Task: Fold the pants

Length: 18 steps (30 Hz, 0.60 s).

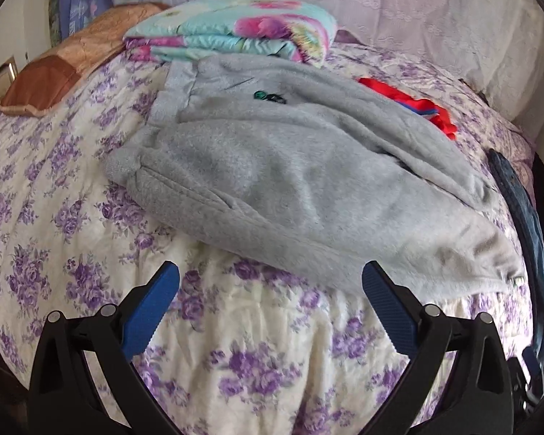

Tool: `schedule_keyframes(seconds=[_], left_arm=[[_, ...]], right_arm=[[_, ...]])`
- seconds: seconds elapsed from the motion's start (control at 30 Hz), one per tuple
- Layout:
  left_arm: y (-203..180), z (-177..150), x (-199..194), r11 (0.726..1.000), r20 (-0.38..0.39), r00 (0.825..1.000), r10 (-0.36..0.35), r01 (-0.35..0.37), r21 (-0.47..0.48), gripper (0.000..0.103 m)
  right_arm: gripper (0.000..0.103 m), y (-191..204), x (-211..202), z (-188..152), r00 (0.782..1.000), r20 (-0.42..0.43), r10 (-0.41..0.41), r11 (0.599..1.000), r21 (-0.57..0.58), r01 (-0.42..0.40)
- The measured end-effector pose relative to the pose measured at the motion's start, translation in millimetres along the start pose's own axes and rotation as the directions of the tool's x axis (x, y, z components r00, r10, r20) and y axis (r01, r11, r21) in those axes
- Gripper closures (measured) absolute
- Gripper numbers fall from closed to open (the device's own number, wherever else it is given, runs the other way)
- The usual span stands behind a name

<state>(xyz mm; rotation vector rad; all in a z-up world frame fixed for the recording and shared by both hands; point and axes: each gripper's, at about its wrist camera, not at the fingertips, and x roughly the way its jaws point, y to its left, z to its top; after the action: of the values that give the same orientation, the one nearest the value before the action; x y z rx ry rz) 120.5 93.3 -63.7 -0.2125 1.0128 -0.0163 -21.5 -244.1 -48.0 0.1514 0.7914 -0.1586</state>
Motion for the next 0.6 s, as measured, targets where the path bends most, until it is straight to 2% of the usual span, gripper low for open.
schedule_keyframes(seconds=[0.1, 0.17, 0.23, 0.3, 0.33, 0.37, 0.43, 0.5, 0.6], left_arm=[[26, 17, 32, 0.991, -0.093, 0.994, -0.054, 0.042, -0.128, 0.005], [39, 25, 45, 0.978, -0.107, 0.991, -0.081, 0.058, -0.199, 0.005], [48, 32, 53, 0.97, -0.101, 0.992, -0.073, 0.048, -0.238, 0.007], [52, 40, 57, 0.972, -0.088, 0.994, -0.058, 0.036, -0.234, 0.049], [53, 43, 62, 0.973, -0.115, 0.991, -0.072, 0.045, -0.224, 0.067], [55, 44, 64, 0.97, -0.12, 0.988, -0.101, 0.071, -0.234, 0.074], [57, 40, 59, 0.969, -0.091, 0.99, -0.106, 0.082, -0.234, 0.077], [53, 32, 48, 0.979, -0.045, 0.997, -0.07, 0.059, -0.195, 0.079], [46, 19, 33, 0.989, 0.018, 0.999, -0.045, 0.047, -0.143, 0.08]], right_arm=[[0.003, -2, -5, -1, 1.0, 0.017, -0.016, 1.0, -0.014, 0.016], [0.003, -6, -5, -1, 0.999, 0.017, -0.028, 1.0, -0.008, 0.028], [0.003, -12, -3, 0, 0.999, 0.008, -0.033, 0.999, 0.009, 0.033], [0.003, -19, -3, 0, 0.999, 0.002, -0.041, 0.999, 0.022, 0.041], [0.003, -22, -3, 0, 0.999, 0.002, -0.049, 0.998, 0.025, 0.049], [0.003, -26, -3, 0, 0.998, 0.004, -0.059, 0.998, 0.026, 0.059], [0.003, -34, -4, 0, 0.997, 0.008, -0.082, 0.996, 0.033, 0.081], [0.003, -47, -1, 4, 0.996, 0.0, -0.091, 0.994, 0.055, 0.09], [0.003, -75, 11, 18, 0.998, -0.034, -0.057, 0.991, 0.12, 0.06]])
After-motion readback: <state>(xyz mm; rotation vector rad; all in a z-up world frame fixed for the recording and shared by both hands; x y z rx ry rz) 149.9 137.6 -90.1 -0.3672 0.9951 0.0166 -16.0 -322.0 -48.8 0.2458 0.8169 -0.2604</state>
